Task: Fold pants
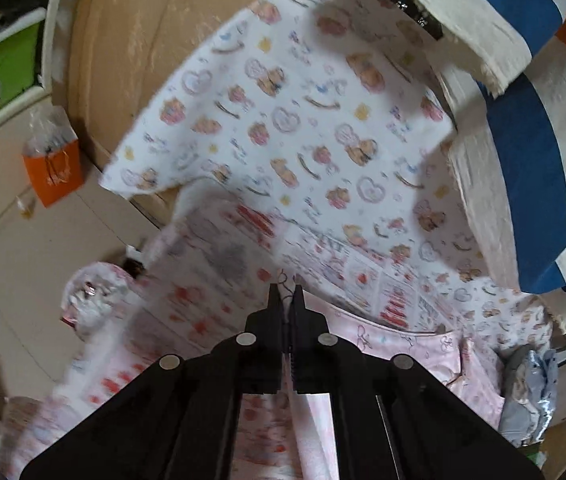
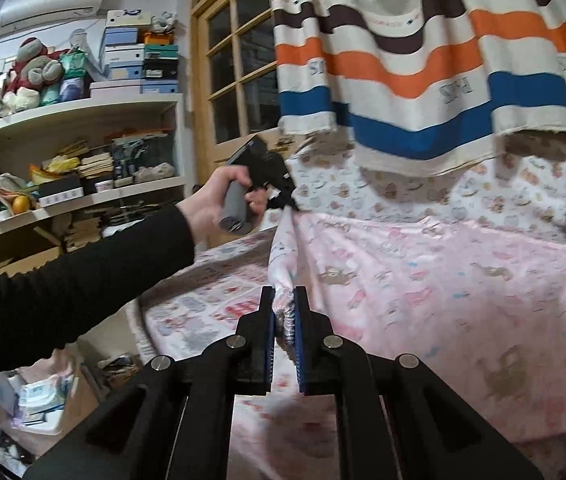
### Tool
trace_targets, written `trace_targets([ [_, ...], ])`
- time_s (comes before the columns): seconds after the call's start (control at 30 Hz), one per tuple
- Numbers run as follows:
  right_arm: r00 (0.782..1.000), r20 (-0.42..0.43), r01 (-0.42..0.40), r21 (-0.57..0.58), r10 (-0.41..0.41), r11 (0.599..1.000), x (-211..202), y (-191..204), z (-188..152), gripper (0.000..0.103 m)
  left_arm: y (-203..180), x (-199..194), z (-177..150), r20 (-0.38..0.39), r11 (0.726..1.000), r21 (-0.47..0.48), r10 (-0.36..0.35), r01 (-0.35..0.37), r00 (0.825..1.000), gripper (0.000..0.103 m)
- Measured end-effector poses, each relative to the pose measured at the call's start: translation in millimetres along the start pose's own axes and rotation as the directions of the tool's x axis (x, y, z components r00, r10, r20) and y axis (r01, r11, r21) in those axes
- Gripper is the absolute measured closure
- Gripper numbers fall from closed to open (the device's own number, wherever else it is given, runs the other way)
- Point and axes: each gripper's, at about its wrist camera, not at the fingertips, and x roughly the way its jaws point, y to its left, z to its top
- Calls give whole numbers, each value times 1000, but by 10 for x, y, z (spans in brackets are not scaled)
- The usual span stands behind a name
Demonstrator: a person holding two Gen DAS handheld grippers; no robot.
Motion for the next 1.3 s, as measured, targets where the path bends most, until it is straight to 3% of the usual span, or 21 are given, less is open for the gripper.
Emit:
trace_targets([
  [0.17,999,13,-29,-59,30,998,9,234,-46,95,107,-57,31,7,998,35,51,-51,999,101],
  [0.37,997,-13,-74,-72,73,995,45,417,-100,95,333,-215,56,21,999,16,42,-42,999,101],
  [0.47,999,28,-32,-102,35,994,1,455,-60,95,355,-279,75,15,1000,0,-1,1,1000,101],
  [0.53,999,46,-22,-67,25,997,-38,383,-5,95,215,-356,65,45,999,51,-8,6,999,101],
  [0.7,991,101,98,-79,-90,992,-156,263,37,95,-274,-522,72,107,990,131,-61,47,992,101],
  [0.87,974,146,178,-26,-173,984,-404,74,23,95,-1002,-487,28,88,966,241,-118,94,989,101],
  [1.0,958,144,248,29,-250,968,-615,-119,-71,95,-1758,-359,-202,58,921,365,-166,133,984,101],
  [1.1,954,117,268,81,-277,960,-731,-275,-133,95,-2307,-141,-457,-13,886,418,-217,202,976,101],
  [1.3,933,109,331,115,-344,936,-902,-436,-180,95,-3213,245,-1026,-124,812,521,-233,263,965,101],
])
